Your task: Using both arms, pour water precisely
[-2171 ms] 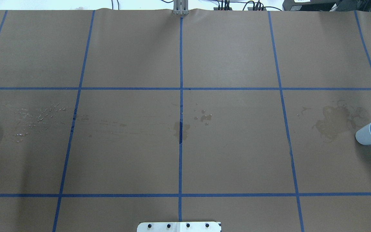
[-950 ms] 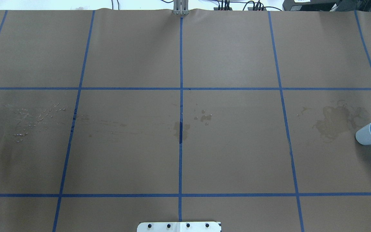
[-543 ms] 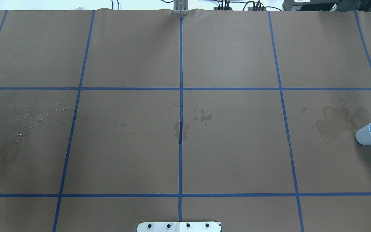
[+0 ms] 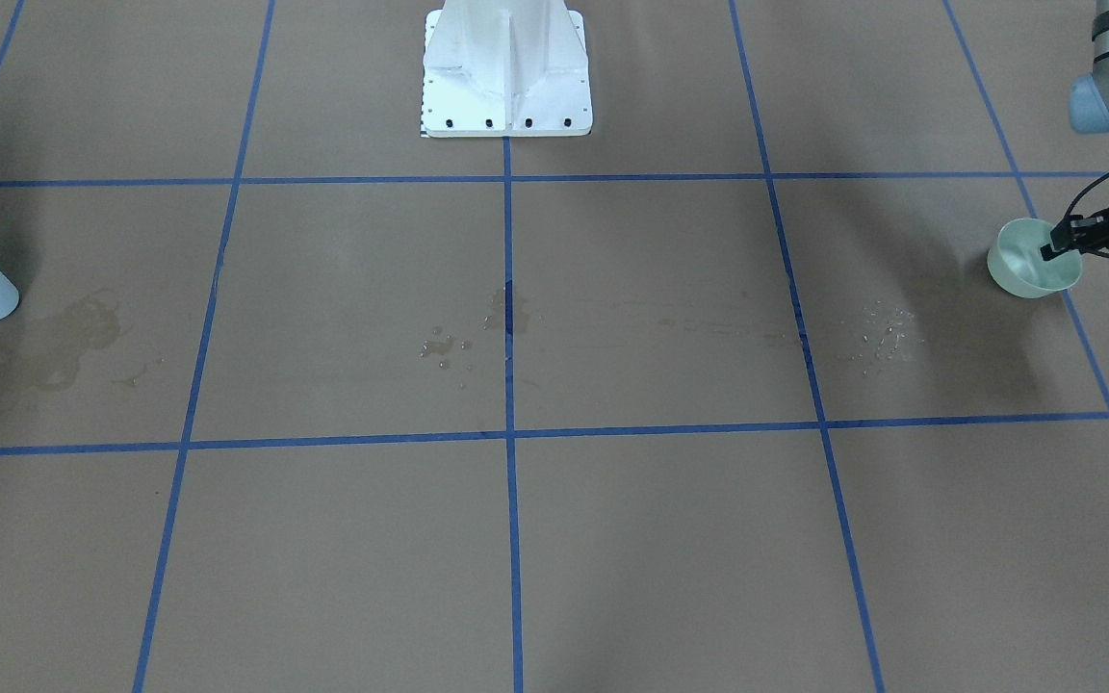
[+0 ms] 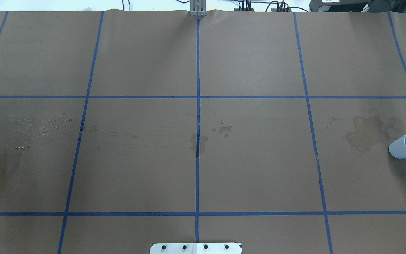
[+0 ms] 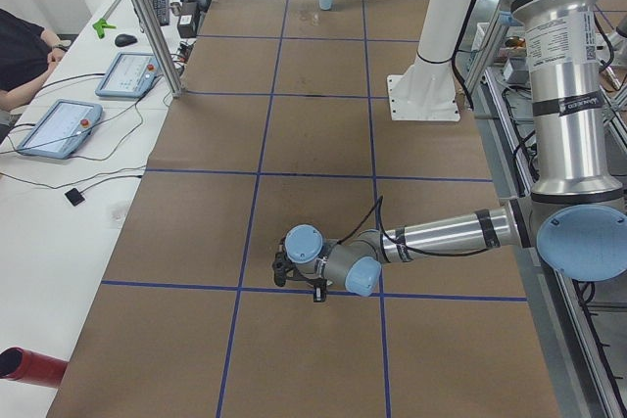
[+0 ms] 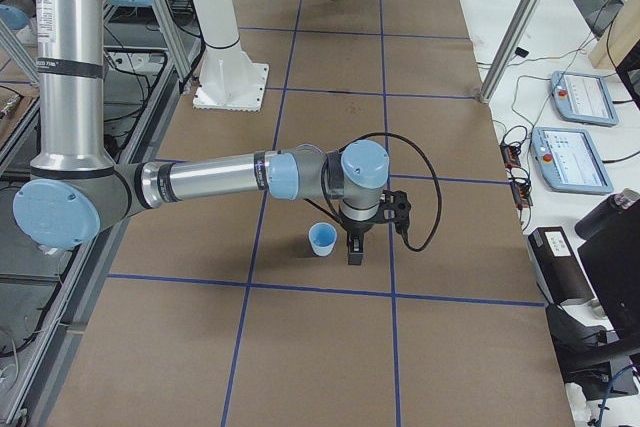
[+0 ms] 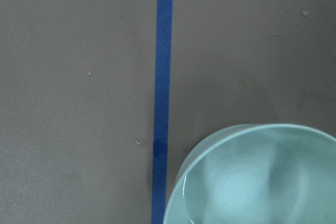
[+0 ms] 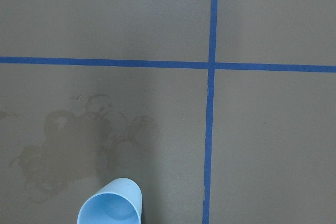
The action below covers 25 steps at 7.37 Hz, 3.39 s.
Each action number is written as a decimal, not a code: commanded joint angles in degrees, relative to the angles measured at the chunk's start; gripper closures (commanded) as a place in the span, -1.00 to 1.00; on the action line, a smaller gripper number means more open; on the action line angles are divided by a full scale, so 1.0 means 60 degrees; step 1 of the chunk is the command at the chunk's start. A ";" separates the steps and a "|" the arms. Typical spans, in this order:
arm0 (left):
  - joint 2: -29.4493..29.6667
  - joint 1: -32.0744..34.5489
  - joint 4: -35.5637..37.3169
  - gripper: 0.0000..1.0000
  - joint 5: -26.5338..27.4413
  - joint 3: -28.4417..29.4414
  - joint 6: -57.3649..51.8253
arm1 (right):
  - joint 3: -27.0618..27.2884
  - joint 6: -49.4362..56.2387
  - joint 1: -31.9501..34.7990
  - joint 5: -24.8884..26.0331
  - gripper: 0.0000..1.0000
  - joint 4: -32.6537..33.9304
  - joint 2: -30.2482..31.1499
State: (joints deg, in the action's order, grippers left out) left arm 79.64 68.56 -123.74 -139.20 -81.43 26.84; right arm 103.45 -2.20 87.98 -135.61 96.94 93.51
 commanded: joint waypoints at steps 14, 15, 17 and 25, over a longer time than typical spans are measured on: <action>0.9547 -0.4024 0.4859 1.00 0.2188 -0.0428 1.0242 | 0.0015 0.0000 0.0000 0.0044 -0.99 0.0014 -0.0117; 1.0072 -0.4363 0.4137 1.00 0.2586 0.0742 1.0640 | 0.0029 0.0000 0.0000 0.0044 -0.99 0.0000 -0.0117; 1.0355 -0.4892 0.3167 1.00 0.2912 0.1850 1.0702 | 0.0029 0.0000 0.0000 0.0044 -0.99 0.0000 -0.0117; 1.0414 -0.4474 0.3541 -1.00 0.2840 0.0906 1.0629 | 0.0161 0.0000 0.0000 0.0247 -0.99 0.0029 -0.0422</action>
State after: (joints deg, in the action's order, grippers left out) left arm 142.11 38.93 -104.03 -121.75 -72.19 90.62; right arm 104.15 -2.14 87.98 -135.02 96.98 92.30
